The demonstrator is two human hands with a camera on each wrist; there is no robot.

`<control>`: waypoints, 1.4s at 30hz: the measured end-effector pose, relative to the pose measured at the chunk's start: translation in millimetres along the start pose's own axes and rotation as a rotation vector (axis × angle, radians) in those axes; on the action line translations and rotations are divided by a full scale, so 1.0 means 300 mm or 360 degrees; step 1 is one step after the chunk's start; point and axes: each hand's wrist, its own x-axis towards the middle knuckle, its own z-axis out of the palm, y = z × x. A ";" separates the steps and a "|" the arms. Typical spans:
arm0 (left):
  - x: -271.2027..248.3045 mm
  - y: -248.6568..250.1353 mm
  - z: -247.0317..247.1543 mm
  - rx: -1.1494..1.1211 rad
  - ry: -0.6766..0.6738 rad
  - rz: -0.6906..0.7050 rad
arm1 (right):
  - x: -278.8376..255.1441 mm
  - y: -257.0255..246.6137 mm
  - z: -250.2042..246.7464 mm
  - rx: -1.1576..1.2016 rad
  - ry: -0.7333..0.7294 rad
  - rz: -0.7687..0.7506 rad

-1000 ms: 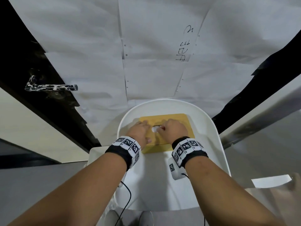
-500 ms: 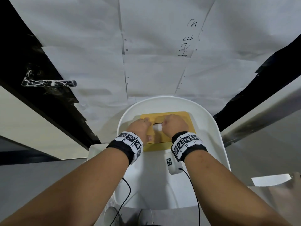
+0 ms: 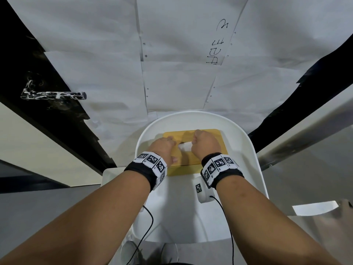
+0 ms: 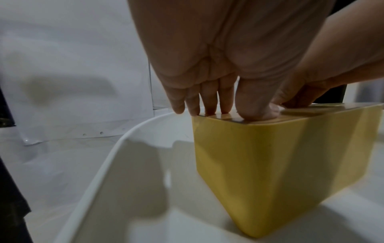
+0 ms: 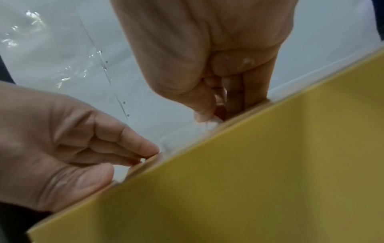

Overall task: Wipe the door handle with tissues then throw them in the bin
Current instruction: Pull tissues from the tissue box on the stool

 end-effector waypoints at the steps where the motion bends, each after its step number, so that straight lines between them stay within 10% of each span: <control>1: -0.002 0.000 0.000 -0.0022 -0.0001 -0.0002 | 0.003 0.006 0.000 0.0031 0.0029 0.0011; 12: -0.015 0.007 -0.002 -0.0077 0.0069 0.0031 | -0.016 -0.011 0.037 -0.0174 0.0212 -0.0351; 25: 0.019 0.001 0.028 0.0051 0.0108 -0.0011 | -0.007 0.034 -0.019 0.0488 0.0031 -0.0040; 42: 0.081 0.014 0.059 -0.0776 0.0429 -0.0054 | -0.015 0.007 -0.029 0.0977 -0.0043 0.0129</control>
